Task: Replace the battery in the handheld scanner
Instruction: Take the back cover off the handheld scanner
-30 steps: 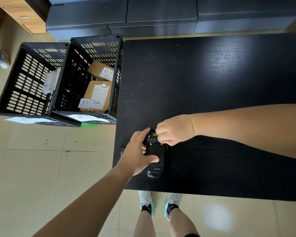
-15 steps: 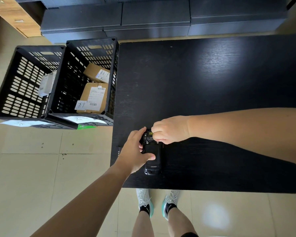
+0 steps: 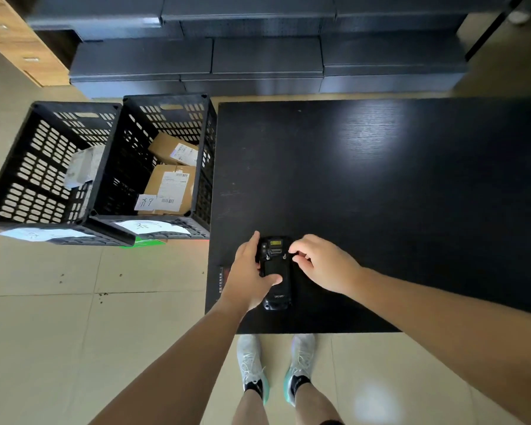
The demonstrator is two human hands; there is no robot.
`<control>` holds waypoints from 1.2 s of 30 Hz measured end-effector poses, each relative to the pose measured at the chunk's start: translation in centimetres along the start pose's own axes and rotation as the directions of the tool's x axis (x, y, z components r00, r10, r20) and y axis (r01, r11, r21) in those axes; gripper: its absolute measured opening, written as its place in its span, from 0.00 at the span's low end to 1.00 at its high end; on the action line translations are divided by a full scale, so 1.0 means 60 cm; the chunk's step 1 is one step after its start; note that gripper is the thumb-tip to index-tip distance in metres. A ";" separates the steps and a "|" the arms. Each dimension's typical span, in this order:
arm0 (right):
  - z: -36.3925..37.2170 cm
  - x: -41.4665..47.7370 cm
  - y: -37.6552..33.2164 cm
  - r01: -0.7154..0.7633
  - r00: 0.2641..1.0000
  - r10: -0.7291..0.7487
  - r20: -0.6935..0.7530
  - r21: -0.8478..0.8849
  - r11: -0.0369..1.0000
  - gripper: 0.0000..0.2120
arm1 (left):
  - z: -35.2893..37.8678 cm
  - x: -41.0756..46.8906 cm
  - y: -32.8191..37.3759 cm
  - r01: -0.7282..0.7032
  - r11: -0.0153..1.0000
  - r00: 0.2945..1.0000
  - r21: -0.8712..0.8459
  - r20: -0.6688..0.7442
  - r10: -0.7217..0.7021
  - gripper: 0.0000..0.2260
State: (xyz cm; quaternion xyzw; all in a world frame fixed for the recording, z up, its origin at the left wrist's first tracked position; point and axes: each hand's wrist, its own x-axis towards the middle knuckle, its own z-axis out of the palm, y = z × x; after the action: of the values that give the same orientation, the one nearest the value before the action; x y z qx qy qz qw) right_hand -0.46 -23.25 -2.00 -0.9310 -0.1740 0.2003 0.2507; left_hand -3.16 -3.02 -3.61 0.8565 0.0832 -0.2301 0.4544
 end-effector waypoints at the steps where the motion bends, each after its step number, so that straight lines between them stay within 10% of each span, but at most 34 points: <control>1: 0.013 -0.021 -0.005 -0.099 0.993 0.105 -0.059 0.105 0.990 0.10 | -0.002 -0.005 -0.001 0.014 1.000 0.999 -0.011 -0.030 -0.014 0.43; 6: 0.087 -0.091 -0.051 -0.397 0.838 0.532 -0.121 0.534 0.747 0.07 | -0.002 -0.054 -0.026 0.094 0.995 0.983 -0.025 -0.156 -0.097 0.26; 12: 0.125 -0.087 -0.096 -0.417 0.728 0.684 0.042 0.819 0.393 0.09 | 0.019 -0.079 -0.040 0.150 0.974 0.983 -0.171 -0.082 -0.165 0.20; 24: 0.098 -0.006 -0.073 -0.374 0.898 0.431 -0.084 0.368 0.851 0.14 | 0.033 -0.063 -0.033 0.113 0.986 0.989 -0.125 -0.082 -0.124 0.26; 36: 0.075 0.019 -0.056 -0.364 0.930 0.364 0.060 0.307 0.879 0.16 | 0.040 -0.070 -0.025 0.131 0.980 0.982 -0.153 -0.114 -0.149 0.27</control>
State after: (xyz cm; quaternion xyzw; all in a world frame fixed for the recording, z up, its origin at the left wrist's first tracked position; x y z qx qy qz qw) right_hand -2.30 -18.23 -4.12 -0.8954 0.0378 0.2689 0.3529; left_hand -8.16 -3.83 -3.91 0.8260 0.1880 -0.2008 0.4921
